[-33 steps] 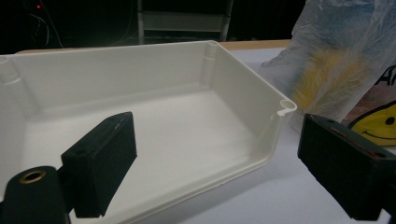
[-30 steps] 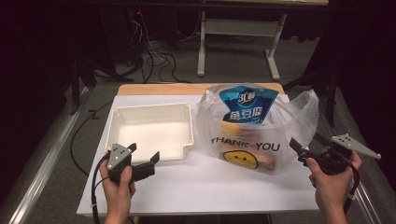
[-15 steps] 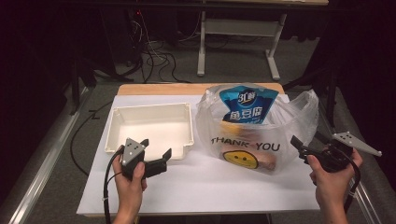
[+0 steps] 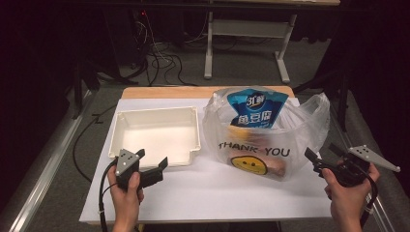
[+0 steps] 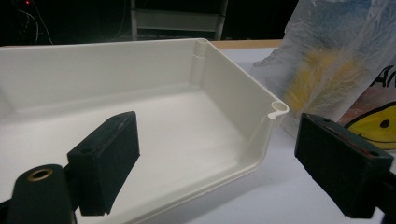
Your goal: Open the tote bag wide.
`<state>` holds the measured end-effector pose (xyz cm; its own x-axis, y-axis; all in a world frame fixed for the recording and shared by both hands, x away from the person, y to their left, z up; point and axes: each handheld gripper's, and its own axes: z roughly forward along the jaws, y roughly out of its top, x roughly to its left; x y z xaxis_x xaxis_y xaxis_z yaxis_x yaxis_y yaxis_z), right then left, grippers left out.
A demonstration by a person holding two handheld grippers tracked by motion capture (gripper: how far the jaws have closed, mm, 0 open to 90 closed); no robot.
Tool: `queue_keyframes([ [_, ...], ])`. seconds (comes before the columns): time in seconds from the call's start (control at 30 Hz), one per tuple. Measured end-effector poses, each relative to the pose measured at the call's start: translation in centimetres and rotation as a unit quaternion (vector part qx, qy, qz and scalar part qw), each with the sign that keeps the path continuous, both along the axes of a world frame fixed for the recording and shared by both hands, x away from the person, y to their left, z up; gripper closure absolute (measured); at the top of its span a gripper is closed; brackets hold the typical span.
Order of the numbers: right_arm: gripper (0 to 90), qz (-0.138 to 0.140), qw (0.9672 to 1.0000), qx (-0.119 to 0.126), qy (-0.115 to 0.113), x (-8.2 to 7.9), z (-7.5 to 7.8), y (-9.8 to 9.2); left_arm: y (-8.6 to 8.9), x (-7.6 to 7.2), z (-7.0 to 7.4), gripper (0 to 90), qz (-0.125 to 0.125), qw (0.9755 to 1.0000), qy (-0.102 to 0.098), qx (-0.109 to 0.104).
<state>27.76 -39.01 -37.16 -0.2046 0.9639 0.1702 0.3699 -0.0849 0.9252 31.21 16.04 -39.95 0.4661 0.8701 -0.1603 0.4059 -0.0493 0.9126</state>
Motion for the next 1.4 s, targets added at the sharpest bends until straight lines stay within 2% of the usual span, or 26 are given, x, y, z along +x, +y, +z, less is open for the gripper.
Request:
queue_keyframes([
  [0.37, 3.0, 0.005, 1.0, -0.002, 0.0, 1.0, 0.6, 0.5, -1.2, 0.5, 1.7, 15.1, -0.015, 0.9998, -0.013, -0.001],
  [0.47, 2.1, 0.019, 0.9998, 0.006, 0.008, 1.8, 0.8, 0.7, -2.2, 0.9, 2.5, 15.1, -0.035, 0.9992, -0.017, 0.004],
  [0.57, 3.5, 0.019, 0.9997, 0.001, 0.014, 2.3, 0.7, 1.1, -3.0, 1.2, 3.4, 15.1, -0.048, 0.9985, -0.023, 0.005],
  [0.63, 8.2, 0.017, 0.9997, -0.007, 0.017, 2.8, 0.6, 1.4, -3.7, 1.4, 4.0, 15.1, -0.061, 0.9978, -0.027, 0.003],
  [0.7, 19.3, 0.008, 0.9998, -0.016, 0.011, 3.0, 0.7, 1.6, -4.3, 1.6, 4.5, 15.0, -0.072, 0.9969, -0.032, -0.006],
  [0.73, 39.8, 0.01, 0.9998, -0.016, -0.001, 2.9, 0.8, 1.7, -4.7, 1.6, 4.8, 14.9, -0.079, 0.9962, -0.036, -0.007],
  [0.77, 49.5, 0.016, 0.9998, -0.013, -0.005, 2.8, 0.9, 1.7, -5.8, 1.8, 5.3, 14.9, -0.091, 0.9949, -0.042, -0.006],
  [0.83, 59.8, 0.028, 0.9995, -0.005, -0.011, 2.8, 1.0, 1.7, -6.9, 1.9, 6.1, 15.1, -0.103, 0.9935, -0.049, -0.006],
  [0.87, 59.8, 0.028, 0.9995, -0.005, -0.011, 2.8, 1.0, 1.7, -6.9, 1.9, 6.1, 15.2, -0.103, 0.9935, -0.049, -0.006],
  [0.9, 71.2, 0.034, 0.9993, -0.007, -0.015, 2.7, 1.0, 1.7, -8.1, 2.1, 7.0, 15.2, -0.117, 0.9915, -0.056, -0.007],
  [0.97, 74.1, 0.035, 0.9992, -0.008, -0.015, 2.6, 1.1, 1.8, -8.7, 2.2, 7.5, 15.2, -0.122, 0.9906, -0.061, -0.006],
  [1.03, 81.0, 0.04, 0.9991, -0.007, -0.014, 2.6, 1.1, 1.8, -10.0, 2.4, 8.5, 15.3, -0.13, 0.9888, -0.072, 0.002],
  [1.07, 87.7, 0.045, 0.9988, -0.009, -0.018, 2.4, 1.2, 1.8, -10.8, 2.6, 9.1, 15.2, -0.136, 0.9879, -0.074, 0.004],
  [1.1, 87.7, 0.045, 0.9988, -0.009, -0.018, 2.4, 1.2, 1.8, -10.8, 2.6, 9.1, 15.4, -0.136, 0.9879, -0.074, 0.004],
  [1.17, 90.0, 0.061, 0.9978, -0.016, -0.019, 2.2, 1.2, 1.9, -11.9, 3.3, 10.2, 17.3, -0.131, 0.9881, -0.081, 0.004],
  [1.2, 90.0, 0.061, 0.9978, -0.016, -0.019, 2.2, 1.2, 1.9, -11.9, 3.3, 10.2, 20.7, -0.131, 0.9881, -0.081, 0.004],
  [1.23, 90.0, 0.074, 0.9967, -0.024, -0.02, 2.1, 1.2, 2.2, -12.3, 3.6, 10.3, 27.6, -0.132, 0.9883, -0.077, 0.0],
  [1.27, 90.0, 0.074, 0.9967, -0.024, -0.02, 2.1, 1.2, 2.2, -12.5, 4.0, 10.5, 27.6, -0.13, 0.9888, -0.073, -0.005],
  [1.3, 90.0, 0.083, 0.9959, -0.03, -0.02, 1.9, 1.2, 2.4, -12.7, 4.7, 10.4, 37.9, -0.119, 0.9909, -0.061, -0.011],
  [1.33, 90.0, 0.083, 0.9959, -0.03, -0.02, 1.9, 1.2, 2.4, -12.7, 4.7, 10.4, 44.3, -0.119, 0.9909, -0.061, -0.011],
  [1.4, 90.0, 0.087, 0.9952, -0.038, -0.02, 1.8, 1.1, 2.4, -12.7, 6.0, 9.7, 54.7, -0.087, 0.9954, -0.036, -0.019],
])
